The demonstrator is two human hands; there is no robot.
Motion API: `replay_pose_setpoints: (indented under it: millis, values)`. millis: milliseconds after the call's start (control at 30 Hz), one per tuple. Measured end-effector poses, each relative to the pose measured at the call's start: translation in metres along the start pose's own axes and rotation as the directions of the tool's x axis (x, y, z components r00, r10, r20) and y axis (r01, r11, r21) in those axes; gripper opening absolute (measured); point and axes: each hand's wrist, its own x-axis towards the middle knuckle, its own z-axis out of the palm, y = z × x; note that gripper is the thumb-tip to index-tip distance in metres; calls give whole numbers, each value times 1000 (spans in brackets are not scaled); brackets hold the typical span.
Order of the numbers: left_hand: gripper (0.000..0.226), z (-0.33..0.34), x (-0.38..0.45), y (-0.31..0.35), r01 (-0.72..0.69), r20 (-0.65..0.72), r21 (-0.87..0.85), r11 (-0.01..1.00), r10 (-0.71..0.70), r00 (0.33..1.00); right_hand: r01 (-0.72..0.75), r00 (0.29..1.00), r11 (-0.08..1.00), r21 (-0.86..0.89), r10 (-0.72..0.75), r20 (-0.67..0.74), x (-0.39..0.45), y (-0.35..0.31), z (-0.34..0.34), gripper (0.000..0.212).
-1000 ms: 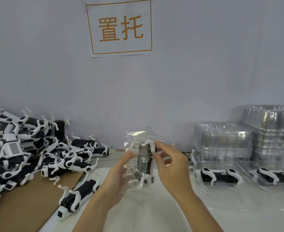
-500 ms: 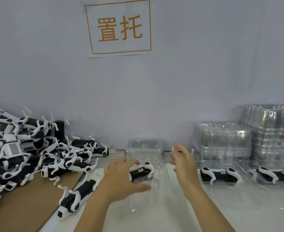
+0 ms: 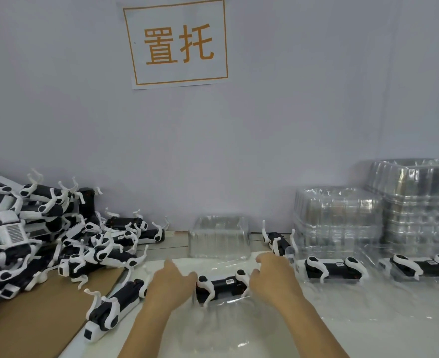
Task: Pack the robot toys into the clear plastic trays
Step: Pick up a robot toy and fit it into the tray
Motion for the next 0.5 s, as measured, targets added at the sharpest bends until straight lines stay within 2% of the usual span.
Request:
replay_pose_setpoints:
  millis: [67, 100, 167, 233, 333, 367, 400, 500]
  values:
    - [29, -5, 1, -6, 89, 138, -196, 976, -63, 988, 27, 998, 1000, 3, -27, -54, 0, -3, 0, 7]
    - [22, -7, 0, -8, 107, 176, -291, 951, -57, 983, 40, 996, 999, 13, -38, -86, 0, -3, -2, 14]
    - [18, -8, 1, -6, 68, 142, -418, 906, -8, 990, 61, 987, 998, 27, -57, -150, 1, -4, -9, 25]
    - [18, -9, -1, 4, -18, 43, -534, 845, 49, 998, 80, 976, 990, 112, -55, -211, 3, -3, -25, 29]
    - [27, -11, -11, 26, -132, 24, -764, 632, 233, 972, 97, 941, 968, 231, -13, -339, 7, 5, -64, 21]
    - [31, -10, -14, 31, -143, 36, -801, 581, 286, 958, 76, 927, 967, 244, 21, -374, 8, 9, -79, 21]
    - [32, -7, -17, 35, -162, 41, -804, 571, 326, 945, 50, 916, 970, 237, 49, -398, 9, 15, -94, 27]
    - [24, 4, -22, 39, -220, 38, -739, 637, 366, 930, -30, 918, 987, 159, 90, -385, 15, 38, -138, 28]
